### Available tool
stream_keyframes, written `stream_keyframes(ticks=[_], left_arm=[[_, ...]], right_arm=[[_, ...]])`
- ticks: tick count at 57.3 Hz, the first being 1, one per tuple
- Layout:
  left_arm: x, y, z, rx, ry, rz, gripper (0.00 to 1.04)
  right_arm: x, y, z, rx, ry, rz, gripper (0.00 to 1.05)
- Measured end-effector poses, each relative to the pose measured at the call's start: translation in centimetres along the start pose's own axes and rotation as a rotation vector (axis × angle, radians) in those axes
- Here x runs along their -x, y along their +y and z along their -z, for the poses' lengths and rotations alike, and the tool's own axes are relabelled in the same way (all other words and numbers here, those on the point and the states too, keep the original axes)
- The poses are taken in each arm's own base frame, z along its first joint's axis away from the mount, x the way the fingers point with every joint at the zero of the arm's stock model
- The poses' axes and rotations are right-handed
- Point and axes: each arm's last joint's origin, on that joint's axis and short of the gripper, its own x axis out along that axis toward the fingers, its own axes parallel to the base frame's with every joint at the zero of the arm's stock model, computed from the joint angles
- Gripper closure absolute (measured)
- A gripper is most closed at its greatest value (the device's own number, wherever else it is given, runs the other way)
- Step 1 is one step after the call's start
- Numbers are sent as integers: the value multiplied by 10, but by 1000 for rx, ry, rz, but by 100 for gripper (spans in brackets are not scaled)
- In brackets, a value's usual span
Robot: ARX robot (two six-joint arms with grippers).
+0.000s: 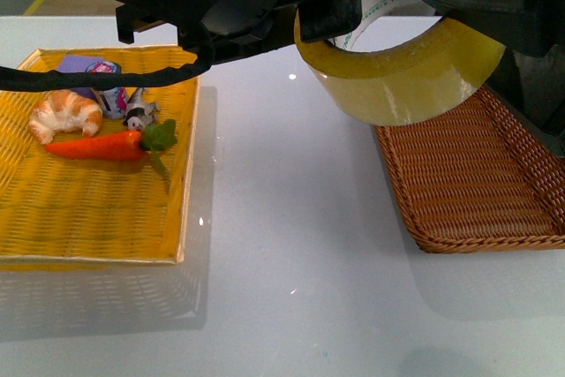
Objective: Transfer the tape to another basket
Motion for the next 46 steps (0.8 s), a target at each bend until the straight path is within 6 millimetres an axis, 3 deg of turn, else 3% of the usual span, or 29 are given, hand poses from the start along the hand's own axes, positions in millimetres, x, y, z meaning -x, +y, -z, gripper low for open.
stream_keyframes(ticks=[17, 26, 35, 39, 46], left_arm=[[2, 2, -3, 14, -25, 28, 39], [6, 5, -5, 26, -42, 26, 8], [5, 5, -5, 9, -67, 6, 10], [9, 14, 1, -108, -373, -182, 22], [40, 40, 15, -214, -634, -432, 40]], right_arm=[[1, 1, 1, 6, 6, 6, 57], [2, 1, 0, 4, -2, 11, 58], [4, -6, -6, -4, -22, 33, 58], [7, -11, -9, -10, -34, 49, 58], [11, -20, -12, -21, -43, 74, 58]])
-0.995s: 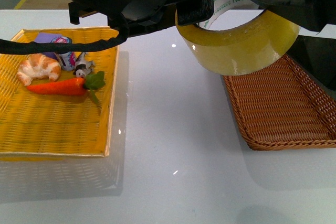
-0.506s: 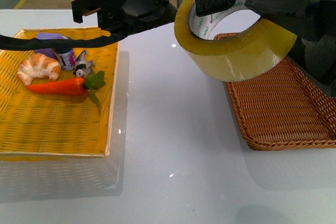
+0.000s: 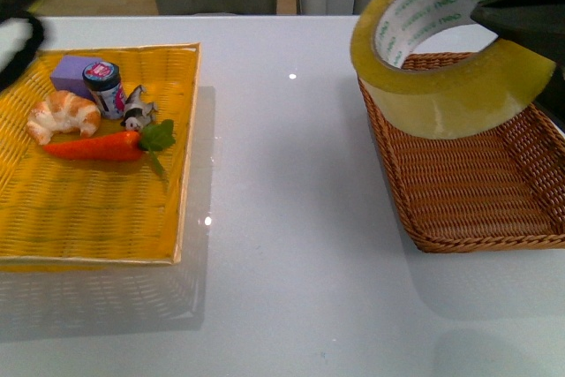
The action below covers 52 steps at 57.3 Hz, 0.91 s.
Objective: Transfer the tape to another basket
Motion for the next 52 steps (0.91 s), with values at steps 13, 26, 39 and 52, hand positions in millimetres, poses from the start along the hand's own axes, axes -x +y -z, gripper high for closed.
stream_keyframes(ticks=[13, 26, 39, 52], left_arm=[[50, 67, 1, -93, -69, -55, 83], [80, 97, 7, -108, -66, -50, 103], [102, 116, 16, -107, -75, -56, 103], [119, 127, 19, -109, -64, -60, 103]], right_arm=[[6, -22, -13, -22, -29, 44, 58], [-4, -65, -25, -55, -65, 158, 58], [-32, -106, -48, -102, -117, 222, 58], [-77, -147, -55, -185, -115, 292, 58]])
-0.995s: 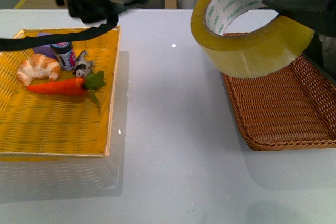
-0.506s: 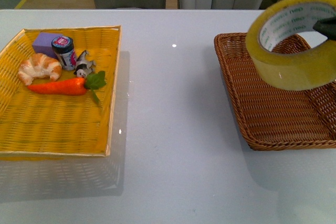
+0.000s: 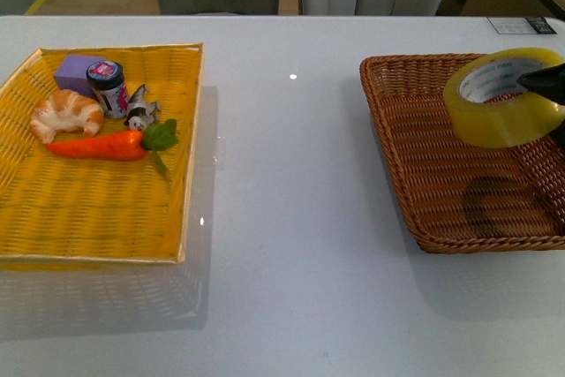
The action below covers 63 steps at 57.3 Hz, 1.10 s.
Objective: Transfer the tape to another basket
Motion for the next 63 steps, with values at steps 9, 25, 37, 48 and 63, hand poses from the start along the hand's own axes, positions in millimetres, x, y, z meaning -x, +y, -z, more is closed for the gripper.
stream_keyframes(ticks=[9, 25, 37, 48, 63], left_arm=[[9, 5, 0, 0, 0, 6, 103], [22, 16, -5, 0, -15, -2, 103], [30, 16, -7, 0, -22, -2, 103], [35, 16, -7, 0, -26, -2, 103], [41, 16, -7, 0, -26, -2, 103]], right_arm=[[-33, -18, 3, -61, 6, 42, 58], [-69, -37, 14, -157, 3, 67, 58], [-81, -37, 18, -178, 3, 51, 58], [-76, -42, 21, -179, 13, 61, 35], [-34, -30, 6, -127, -6, 27, 9]])
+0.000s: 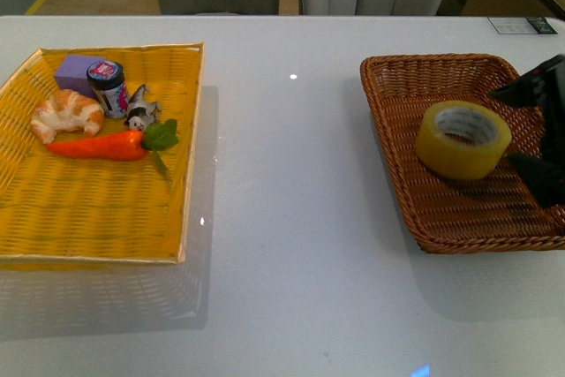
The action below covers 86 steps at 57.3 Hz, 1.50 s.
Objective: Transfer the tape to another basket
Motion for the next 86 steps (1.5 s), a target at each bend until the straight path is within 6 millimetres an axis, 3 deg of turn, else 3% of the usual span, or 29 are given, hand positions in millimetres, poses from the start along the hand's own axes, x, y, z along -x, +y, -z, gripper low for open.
stream_keyframes(ticks=[8, 20, 24, 28, 35, 39, 49, 63, 86], left_arm=[[3, 0, 0, 0, -1, 0, 103], [10, 0, 4, 0, 30, 2, 103], [15, 0, 4, 0, 22, 1, 103], [15, 0, 4, 0, 18, 1, 103], [16, 0, 4, 0, 16, 0, 103], [16, 0, 4, -1, 16, -1, 103], [16, 0, 4, -1, 16, -1, 103], [16, 0, 4, -1, 16, 0, 103], [16, 0, 4, -1, 16, -1, 103]], right_arm=[[36, 24, -17, 80, -39, -50, 9], [108, 45, -21, 243, -71, -50, 9], [137, 51, -21, 478, -247, -97, 19], [186, 55, -10, 801, -387, -133, 37], [231, 33, 18, 952, -342, -72, 60], [245, 39, 21, 988, -394, -67, 72], [260, 51, 28, 1038, -466, -105, 102], [269, 59, 46, 1050, -472, -117, 103], [277, 57, 49, 1050, -473, -115, 103]])
